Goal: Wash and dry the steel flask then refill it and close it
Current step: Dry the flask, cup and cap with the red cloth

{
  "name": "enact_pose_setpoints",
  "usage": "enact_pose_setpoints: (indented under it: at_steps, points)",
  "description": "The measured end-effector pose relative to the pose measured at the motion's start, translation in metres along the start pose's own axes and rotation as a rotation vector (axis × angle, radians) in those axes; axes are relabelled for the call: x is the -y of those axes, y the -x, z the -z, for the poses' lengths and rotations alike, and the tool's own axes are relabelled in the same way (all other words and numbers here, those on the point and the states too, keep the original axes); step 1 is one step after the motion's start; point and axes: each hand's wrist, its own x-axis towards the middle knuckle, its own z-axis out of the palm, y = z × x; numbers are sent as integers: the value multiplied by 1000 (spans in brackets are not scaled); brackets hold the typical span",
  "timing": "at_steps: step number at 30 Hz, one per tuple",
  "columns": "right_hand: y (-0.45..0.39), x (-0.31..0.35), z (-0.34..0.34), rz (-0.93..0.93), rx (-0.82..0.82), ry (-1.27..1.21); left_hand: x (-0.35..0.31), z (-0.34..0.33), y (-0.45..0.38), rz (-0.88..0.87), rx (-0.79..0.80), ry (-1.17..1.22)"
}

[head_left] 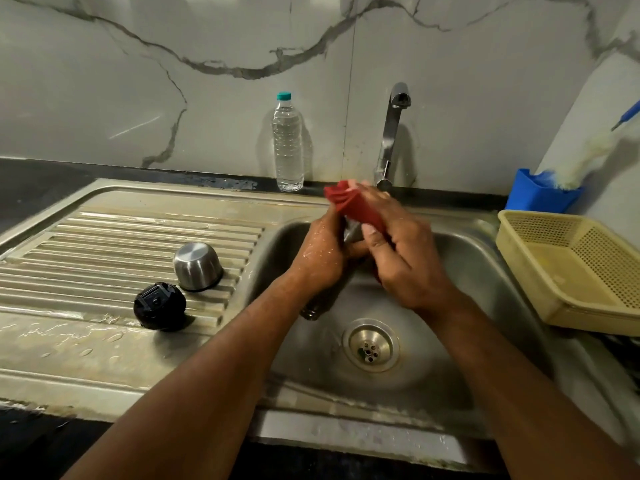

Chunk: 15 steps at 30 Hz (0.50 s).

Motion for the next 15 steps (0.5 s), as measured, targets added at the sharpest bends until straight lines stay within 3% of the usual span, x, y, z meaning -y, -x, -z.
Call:
enact_pose_setpoints:
  at_steps: [1,5,9,11,15]
  points:
    - [-1,0,-1,8,1,-11,1,1,0,-8,-12,-13]
    - [-5,-9,1,-271,-184,-112,-4,1,-2,-39,51,-64]
    - [-4,-3,-6,-153,-71,-106,7,4,-5,-3,-15,92]
    - [-5,-4,-12,-202,-76,-156,11,6,-5,15,-47,108]
    - [-7,13,-23,-502,-254,-570,2,1,-11,32,-177,322]
